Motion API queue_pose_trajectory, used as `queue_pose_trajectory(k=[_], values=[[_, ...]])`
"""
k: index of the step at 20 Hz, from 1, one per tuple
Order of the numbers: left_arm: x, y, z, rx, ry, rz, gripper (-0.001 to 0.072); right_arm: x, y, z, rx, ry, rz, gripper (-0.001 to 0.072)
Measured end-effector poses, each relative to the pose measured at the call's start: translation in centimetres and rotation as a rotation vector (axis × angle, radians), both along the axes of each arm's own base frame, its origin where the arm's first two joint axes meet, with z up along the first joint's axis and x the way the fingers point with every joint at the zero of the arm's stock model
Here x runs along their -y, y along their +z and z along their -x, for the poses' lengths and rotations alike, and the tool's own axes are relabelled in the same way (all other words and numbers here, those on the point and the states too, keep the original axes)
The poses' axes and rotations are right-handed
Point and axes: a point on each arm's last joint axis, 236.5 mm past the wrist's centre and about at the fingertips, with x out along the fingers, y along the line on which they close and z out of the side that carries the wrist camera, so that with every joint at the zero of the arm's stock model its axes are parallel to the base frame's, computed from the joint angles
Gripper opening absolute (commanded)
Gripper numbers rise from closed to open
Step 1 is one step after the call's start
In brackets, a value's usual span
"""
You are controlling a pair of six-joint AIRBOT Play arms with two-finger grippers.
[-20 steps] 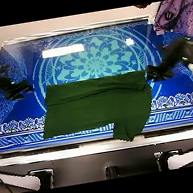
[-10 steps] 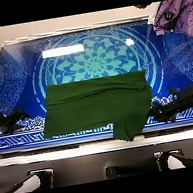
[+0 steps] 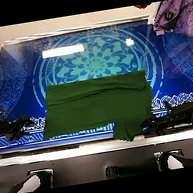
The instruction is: Fold the clothes and pants, and hang the long-sleeved shirts on hangers.
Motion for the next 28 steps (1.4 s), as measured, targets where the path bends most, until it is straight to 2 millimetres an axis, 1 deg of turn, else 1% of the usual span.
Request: queue_pose_trajectory(k=[1, 2, 3, 4, 6, 8, 13, 15, 18, 19, 20, 23, 24, 25, 26, 27, 28], values=[[0.0, 0.0, 0.0, -0.001, 0.001, 0.002, 0.0612, -0.2, -0.2, -0.1, 0.003, -0.002, 0.001, 0.0309], [0.1, -0.1, 0.1, -0.001, 0.001, 0.003, 0.0612, -0.6, -0.4, -0.1, 0.002, 0.002, 0.002, 0.0279], [0.2, -0.1, 0.1, -0.001, -0.003, 0.006, 0.0612, -1.1, -0.6, 0.0, 0.000, 0.017, 0.005, 0.0053], [0.2, -0.3, 0.3, -0.005, -0.008, 0.008, 0.0612, -1.7, -0.8, 0.1, -0.005, 0.035, 0.008, 0.0030], [0.5, -0.7, 1.0, -0.017, -0.016, 0.023, 0.0611, -2.6, -1.2, 0.3, -0.004, 0.073, 0.017, 0.0030], [1.0, -1.4, 2.1, -0.033, -0.026, 0.066, 0.0597, -2.9, -1.0, 0.1, 0.009, 0.091, 0.024, 0.0030], [2.7, -3.6, 5.2, -0.068, -0.017, 0.186, 0.0594, -3.1, 0.5, -0.6, 0.060, 0.125, 0.034, 0.0030], [3.3, -4.1, 5.5, -0.056, -0.015, 0.213, 0.0593, -3.1, 1.0, -0.6, 0.070, 0.134, 0.032, 0.0030], [4.3, -4.5, 5.2, -0.030, -0.025, 0.256, 0.0589, -3.3, 1.4, -0.3, 0.069, 0.151, 0.025, 0.0030], [4.6, -4.6, 5.1, -0.025, -0.027, 0.267, 0.0483, -3.3, 1.4, -0.2, 0.071, 0.158, 0.023, 0.0030], [4.7, -4.8, 4.8, -0.016, -0.030, 0.266, 0.0432, -3.4, 1.5, -0.2, 0.072, 0.164, 0.021, 0.0030], [5.0, -5.2, 4.1, 0.008, -0.035, 0.259, 0.0427, -3.4, 1.8, 0.0, 0.082, 0.176, 0.019, 0.0030], [5.1, -5.3, 4.0, 0.011, -0.037, 0.255, 0.0364, -3.4, 1.9, -0.1, 0.089, 0.178, 0.020, 0.0030], [5.0, -5.5, 3.8, 0.018, -0.038, 0.246, 0.0361, -3.4, 2.1, -0.1, 0.099, 0.180, 0.023, 0.0030], [5.0, -5.7, 3.6, 0.021, -0.036, 0.243, 0.0291, -3.4, 2.2, -0.1, 0.107, 0.181, 0.025, 0.0030], [5.1, -5.9, 3.4, 0.025, -0.036, 0.239, 0.0094, -3.4, 2.5, -0.2, 0.118, 0.182, 0.027, 0.0030], [4.9, -6.2, 3.3, 0.025, -0.040, 0.226, 0.0015, -3.4, 2.7, -0.3, 0.131, 0.183, 0.030, 0.0029]])
